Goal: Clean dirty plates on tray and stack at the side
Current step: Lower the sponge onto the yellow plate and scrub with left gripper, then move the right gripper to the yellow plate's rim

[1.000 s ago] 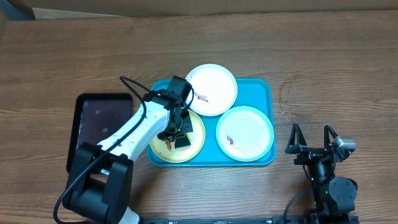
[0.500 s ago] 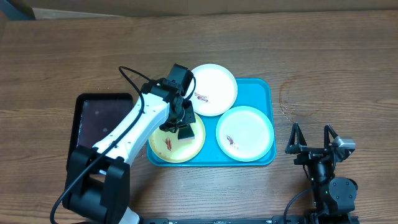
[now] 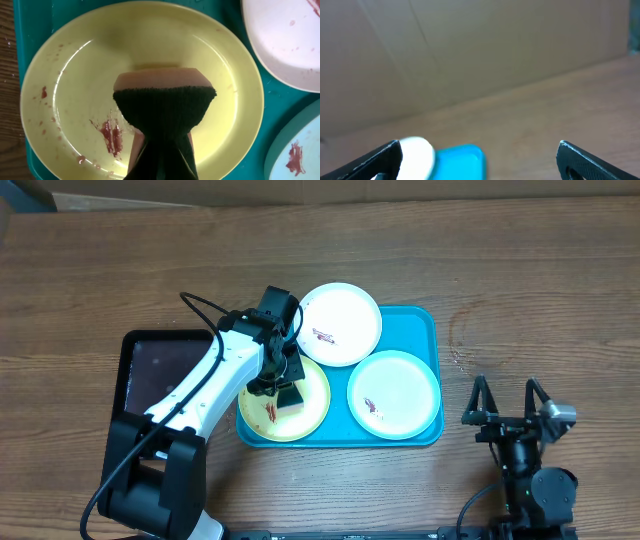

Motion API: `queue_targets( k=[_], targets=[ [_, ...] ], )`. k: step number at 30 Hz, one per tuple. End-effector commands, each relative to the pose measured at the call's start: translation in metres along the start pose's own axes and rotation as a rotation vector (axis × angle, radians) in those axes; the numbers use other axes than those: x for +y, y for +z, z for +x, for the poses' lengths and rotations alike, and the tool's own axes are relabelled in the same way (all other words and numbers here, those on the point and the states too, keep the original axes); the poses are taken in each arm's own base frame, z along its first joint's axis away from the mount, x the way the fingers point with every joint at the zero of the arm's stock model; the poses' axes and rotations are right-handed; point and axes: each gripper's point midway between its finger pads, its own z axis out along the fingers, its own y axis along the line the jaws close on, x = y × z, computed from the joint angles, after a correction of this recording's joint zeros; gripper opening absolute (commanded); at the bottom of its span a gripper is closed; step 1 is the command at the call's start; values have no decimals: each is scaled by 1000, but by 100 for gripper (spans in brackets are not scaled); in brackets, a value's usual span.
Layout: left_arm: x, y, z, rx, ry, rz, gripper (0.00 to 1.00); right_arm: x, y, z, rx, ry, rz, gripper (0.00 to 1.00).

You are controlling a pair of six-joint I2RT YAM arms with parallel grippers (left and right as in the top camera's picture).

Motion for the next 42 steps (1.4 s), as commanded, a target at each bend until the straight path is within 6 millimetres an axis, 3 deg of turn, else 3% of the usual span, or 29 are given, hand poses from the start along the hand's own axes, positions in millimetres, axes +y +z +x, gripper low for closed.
queue_targets(
  k=[1, 3, 5, 9, 13, 18, 23, 27, 33, 35, 36, 38, 39, 42],
  targets=[
    [-2, -1, 3, 10, 24, 15, 4, 35, -4, -3, 23, 230, -198, 100],
    [-3, -1, 2, 7, 24, 17, 4, 66, -13, -16, 48, 448, -374, 100],
    [-3, -1, 2, 6, 24, 17, 4, 71, -16, -30, 8, 519, -413, 100],
    [-3, -1, 2, 7, 25, 17, 4, 78, -20, -33, 38, 645, -452, 100],
    [-3, -1, 2, 8, 25, 16, 4, 97, -33, -56, -31, 526, -570, 100],
    [-3, -1, 2, 8, 24, 17, 5, 109, -33, -81, 30, 331, -500, 100],
    [-3, -1, 2, 6, 24, 18, 4, 116, -21, -100, 262, 147, -360, 100],
    [-3, -1, 2, 7, 24, 17, 4, 122, 0, -102, 530, 151, -274, 100],
    [-3, -1, 2, 7, 15, 17, 4, 180, 29, -121, 720, 334, -531, 100],
    [-3, -1, 2, 7, 13, 18, 4, 182, 45, -109, 760, 346, -547, 78],
    [-3, -1, 2, 7, 13, 18, 4, 176, 54, -96, 793, 350, -507, 62],
    [-3, -1, 2, 6, 13, 18, 4, 160, 66, -57, 901, 356, -368, 40],
    [-3, -1, 2, 6, 13, 18, 4, 154, 71, -34, 961, 344, -299, 33],
    [-3, -1, 2, 6, 13, 17, 4, 157, 81, 22, 1075, 255, -197, 36]
  ],
)
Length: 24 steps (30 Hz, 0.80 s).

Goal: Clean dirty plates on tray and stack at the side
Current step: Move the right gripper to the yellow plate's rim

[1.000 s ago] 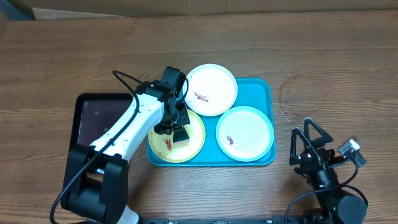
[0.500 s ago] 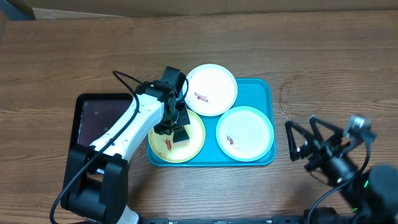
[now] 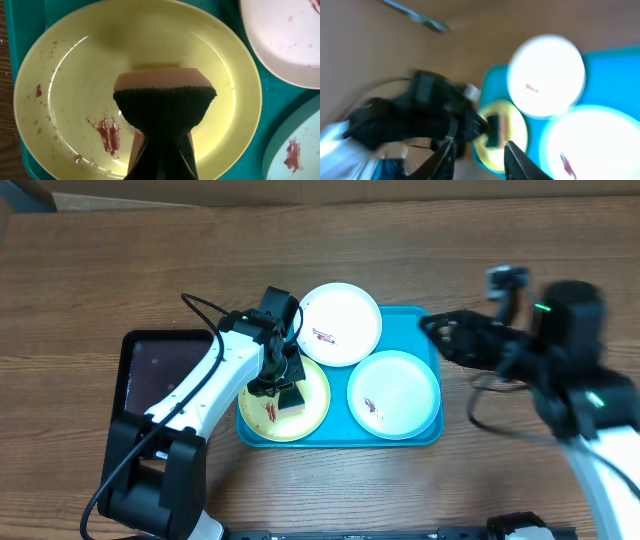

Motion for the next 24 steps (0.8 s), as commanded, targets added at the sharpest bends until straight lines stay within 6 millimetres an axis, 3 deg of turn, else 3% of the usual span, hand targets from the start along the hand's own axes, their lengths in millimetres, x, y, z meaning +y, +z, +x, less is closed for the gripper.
queue_targets(
  k=[1, 6, 11, 17, 24],
  targets=[
    [-1, -1, 0, -3, 10, 6, 4, -21, 47, 13, 57, -42, 162, 38],
    [-1, -1, 0, -2, 10, 6, 4, -37, 119, 43, 144, -57, 288, 40],
    [-1, -1, 1, 2, 5, 4, 4, -41, 166, 67, 209, -98, 285, 40],
    [-1, -1, 0, -5, 5, 3, 4, -61, 191, 81, 222, -81, 357, 40],
    [-1, -1, 0, -4, 6, 3, 4, -60, 211, 110, 283, -116, 361, 39]
  ],
)
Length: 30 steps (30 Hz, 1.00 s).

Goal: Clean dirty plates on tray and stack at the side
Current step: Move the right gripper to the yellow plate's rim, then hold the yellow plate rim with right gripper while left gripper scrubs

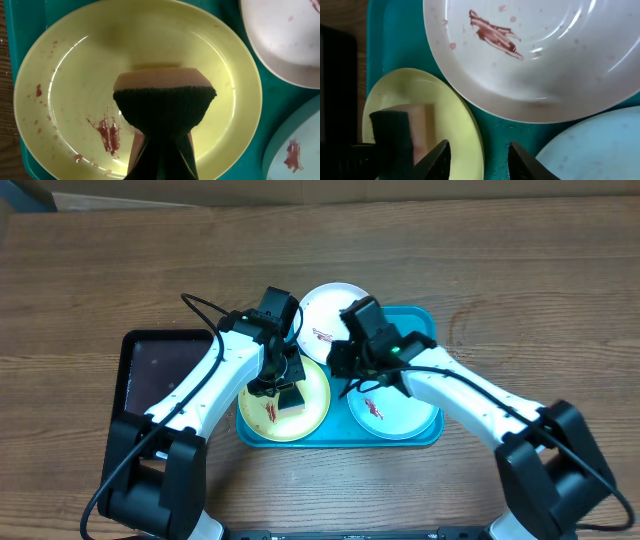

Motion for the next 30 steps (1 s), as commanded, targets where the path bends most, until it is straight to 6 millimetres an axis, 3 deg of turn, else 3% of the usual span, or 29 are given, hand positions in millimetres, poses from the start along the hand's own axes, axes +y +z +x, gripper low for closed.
queue_targets(
  k=[1, 11, 21, 30],
  targets=[
    [-1, -1, 0, -4, 6, 3, 4, 8, 7, 9, 5, -26, 20, 39],
    [0, -1, 0, -1, 6, 1, 4, -4, 10, 11, -24, -45, 115, 39],
    [0, -1, 1, 3, 6, -1, 5, -4, 28, 16, 7, -43, 97, 39],
    [0, -1, 1, 3, 6, 0, 4, -16, 45, 26, 31, -39, 124, 37]
  ],
)
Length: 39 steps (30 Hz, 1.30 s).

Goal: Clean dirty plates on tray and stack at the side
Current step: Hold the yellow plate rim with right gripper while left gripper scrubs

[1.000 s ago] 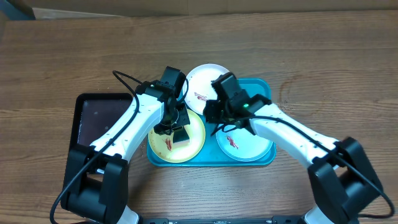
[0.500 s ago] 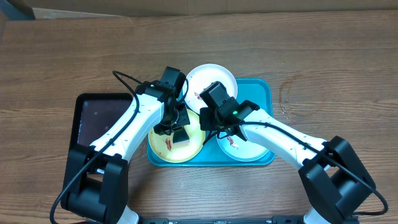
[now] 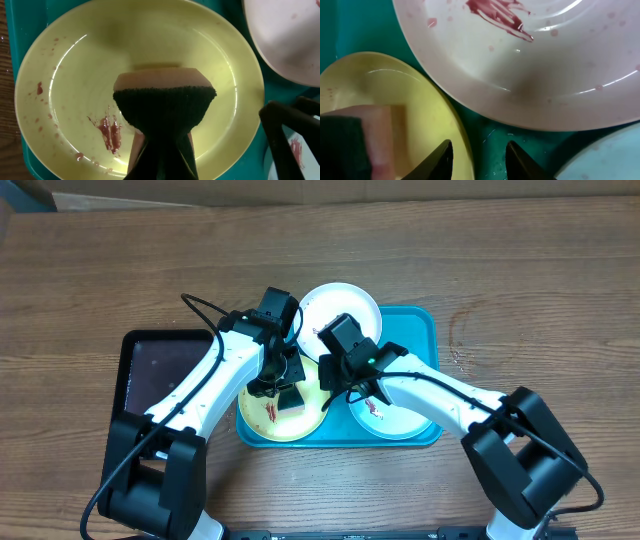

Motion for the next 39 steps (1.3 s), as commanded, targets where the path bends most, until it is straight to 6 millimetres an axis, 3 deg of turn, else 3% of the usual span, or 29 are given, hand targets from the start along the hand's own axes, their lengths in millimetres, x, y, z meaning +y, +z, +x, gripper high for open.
queue_targets(
  k=[1, 6, 13, 24, 30, 39],
  targets=[
    [-1, -1, 0, -3, 6, 3, 4, -7, 12, 7, 26, 10, 13, 37],
    [-1, -1, 0, -3, 6, 3, 4, -9, 18, 11, 42, 11, 18, 36],
    [-1, -1, 0, -3, 6, 4, 4, -6, 18, 13, 52, 12, -3, 17],
    [-2, -1, 1, 1, 9, 8, 4, -7, 20, 16, 64, 16, 3, 15],
    [-5, -1, 3, 12, 16, 24, 4, -5, 20, 14, 60, 16, -10, 4],
    [-6, 0, 5, 16, 22, 26, 4, -2, 20, 14, 63, 15, -26, 4]
  ],
)
